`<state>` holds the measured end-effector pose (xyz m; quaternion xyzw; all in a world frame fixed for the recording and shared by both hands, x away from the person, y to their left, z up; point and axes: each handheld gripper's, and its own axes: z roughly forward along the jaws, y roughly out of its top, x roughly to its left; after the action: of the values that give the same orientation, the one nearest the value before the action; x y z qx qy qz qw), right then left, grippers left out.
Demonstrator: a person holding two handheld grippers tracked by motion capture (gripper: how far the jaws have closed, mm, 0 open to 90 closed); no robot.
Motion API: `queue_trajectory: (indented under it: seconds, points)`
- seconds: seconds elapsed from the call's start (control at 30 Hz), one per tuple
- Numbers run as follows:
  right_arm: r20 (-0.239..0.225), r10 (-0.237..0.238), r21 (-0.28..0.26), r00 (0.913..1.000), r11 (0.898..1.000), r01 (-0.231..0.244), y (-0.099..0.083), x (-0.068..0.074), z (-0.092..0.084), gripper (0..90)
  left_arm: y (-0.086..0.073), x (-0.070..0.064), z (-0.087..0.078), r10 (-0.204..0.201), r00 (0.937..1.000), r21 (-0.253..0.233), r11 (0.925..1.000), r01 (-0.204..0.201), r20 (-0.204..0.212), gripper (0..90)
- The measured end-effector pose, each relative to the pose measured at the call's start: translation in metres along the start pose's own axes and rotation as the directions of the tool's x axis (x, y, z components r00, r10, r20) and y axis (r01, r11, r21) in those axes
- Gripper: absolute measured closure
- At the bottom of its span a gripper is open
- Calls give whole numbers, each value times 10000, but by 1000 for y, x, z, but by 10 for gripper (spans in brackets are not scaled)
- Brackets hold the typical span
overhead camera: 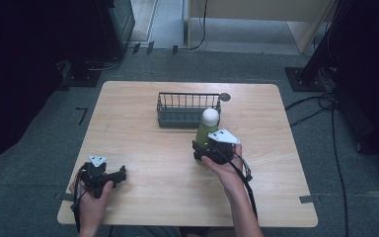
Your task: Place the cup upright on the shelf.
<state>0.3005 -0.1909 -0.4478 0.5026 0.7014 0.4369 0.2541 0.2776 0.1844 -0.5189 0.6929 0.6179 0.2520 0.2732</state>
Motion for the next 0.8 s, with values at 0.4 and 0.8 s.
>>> queue_trajectory:
  seconds: [0.4, 0.8]
  points:
    - [-303, 4, -353, 9995, 9994, -15, 12, -4, -6, 200, 0, 0, 0, 3, 10000, 1, 10000, -3, 3, 0]
    - [-231, -154, -434, 9996, 9990, 144, 46, 1, -4, 201, 0, 0, 0, -11, 10000, -13, 10000, 11, 2, 0]
